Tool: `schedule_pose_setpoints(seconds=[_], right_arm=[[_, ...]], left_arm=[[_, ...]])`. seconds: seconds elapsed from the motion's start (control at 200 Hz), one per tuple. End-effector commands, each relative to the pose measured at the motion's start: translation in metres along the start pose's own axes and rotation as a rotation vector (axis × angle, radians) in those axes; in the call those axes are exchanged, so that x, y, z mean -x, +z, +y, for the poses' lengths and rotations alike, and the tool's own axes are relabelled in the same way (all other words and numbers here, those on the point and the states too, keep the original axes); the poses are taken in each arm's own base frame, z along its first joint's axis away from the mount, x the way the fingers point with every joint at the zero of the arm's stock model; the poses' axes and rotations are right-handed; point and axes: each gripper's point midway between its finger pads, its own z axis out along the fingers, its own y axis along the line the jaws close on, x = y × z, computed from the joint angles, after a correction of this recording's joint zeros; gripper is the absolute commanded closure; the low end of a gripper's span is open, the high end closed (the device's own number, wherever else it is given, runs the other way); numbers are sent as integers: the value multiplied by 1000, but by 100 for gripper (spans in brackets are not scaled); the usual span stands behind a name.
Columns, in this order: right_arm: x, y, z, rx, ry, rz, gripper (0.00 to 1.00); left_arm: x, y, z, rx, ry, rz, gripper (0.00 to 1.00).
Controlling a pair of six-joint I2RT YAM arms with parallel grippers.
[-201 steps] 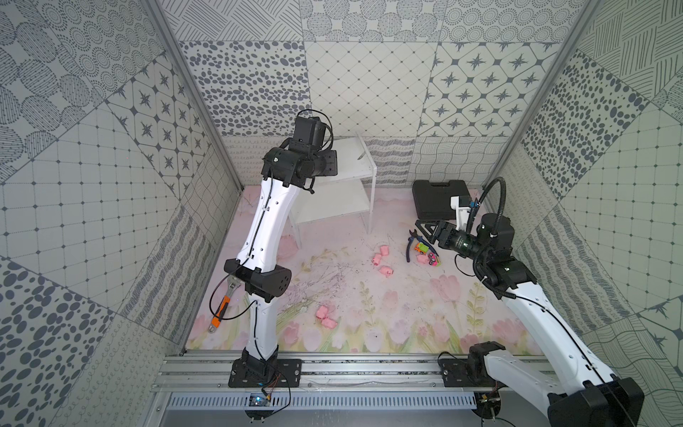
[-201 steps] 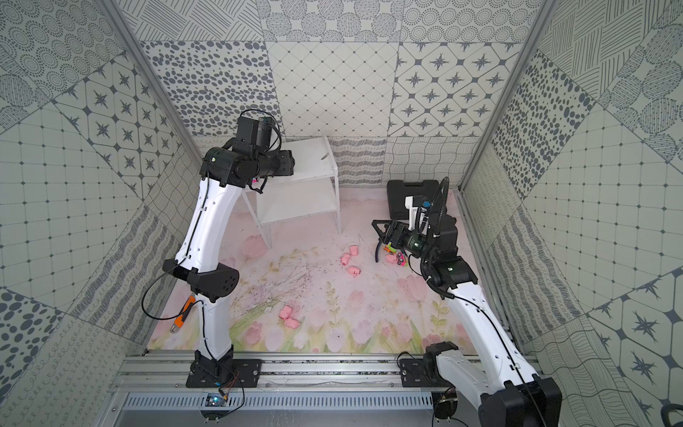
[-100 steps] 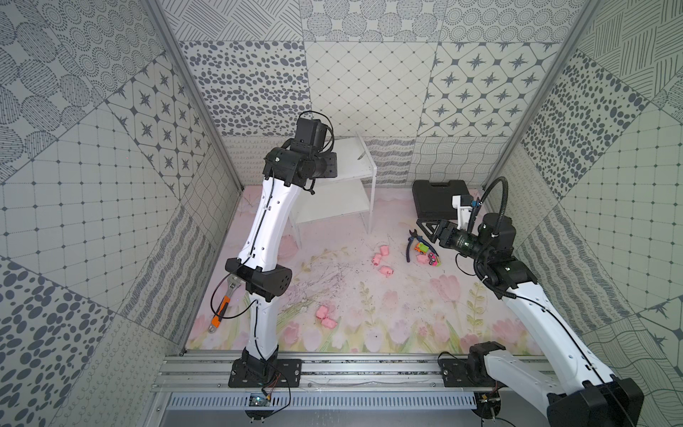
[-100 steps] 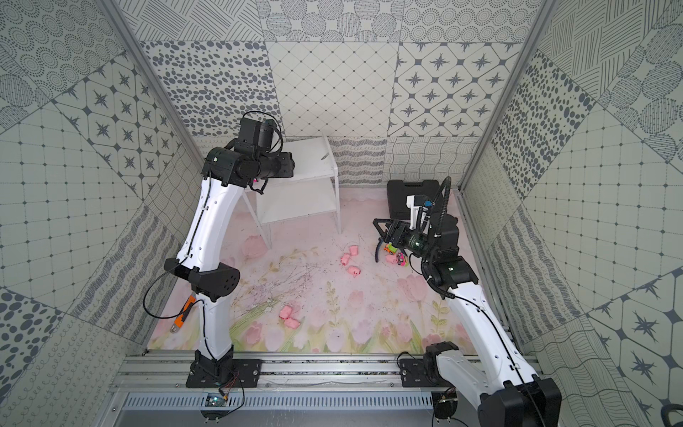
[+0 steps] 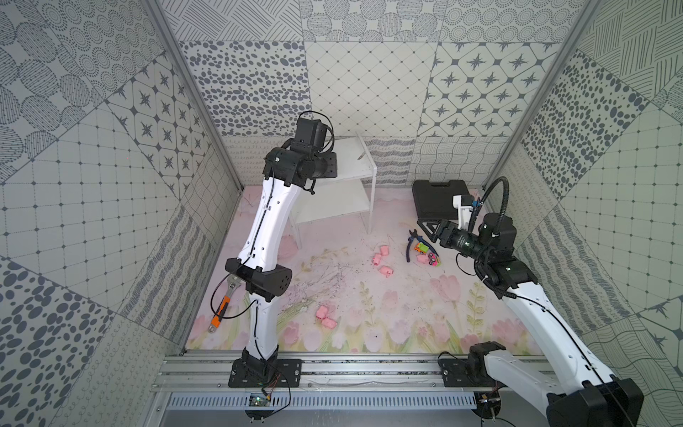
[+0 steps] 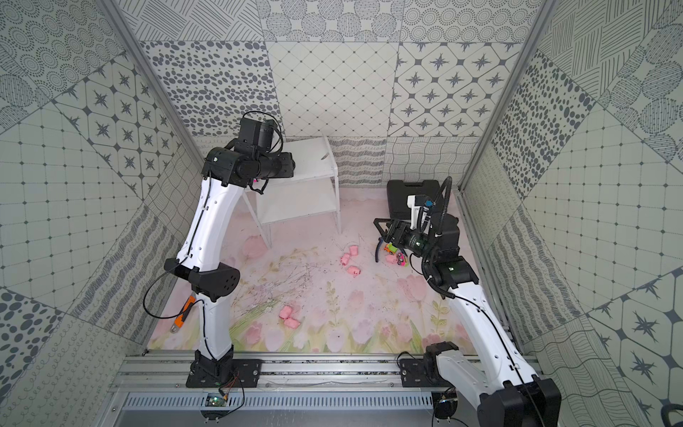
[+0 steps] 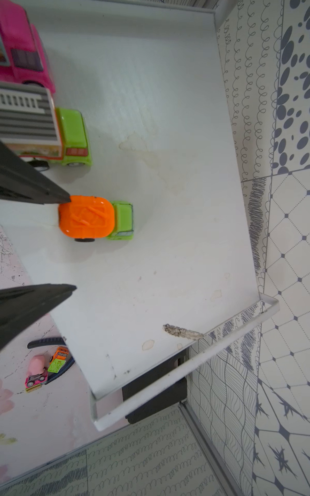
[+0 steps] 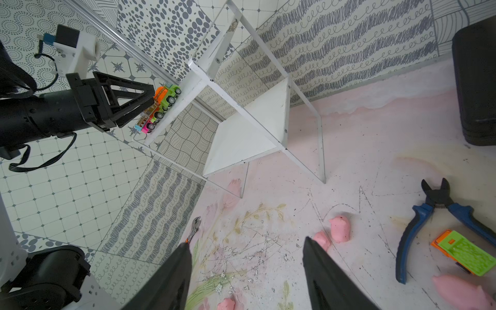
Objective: Organize plastic toys on shelves
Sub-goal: Adjust the plastic toy on the shelf.
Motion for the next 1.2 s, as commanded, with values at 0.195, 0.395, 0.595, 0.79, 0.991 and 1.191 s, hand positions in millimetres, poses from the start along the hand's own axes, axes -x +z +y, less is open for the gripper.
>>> schedule_pose_setpoints(seconds=[0.195, 0.395, 0.595, 0.79, 0.991, 1.191], right_arm=[[13, -5, 11, 34, -25, -49, 30], [13, -6, 11, 31, -26, -49, 30], [15, -4, 11, 35, -23, -51, 30], [14, -4, 10, 33, -23, -49, 30], [14, -6, 9, 28, -23, -49, 30], [16, -6, 9, 26, -23, -54, 30]], left_arm=[[-1, -4, -7, -40, -19, 8, 49], [9, -18, -2, -16, -27, -38, 45], [25, -22, 1, 5, -2, -107, 38], [27, -7, -1, 6, 12, -113, 39], [34, -1, 2, 25, 25, -139, 39], [32, 6, 6, 39, 27, -130, 38]])
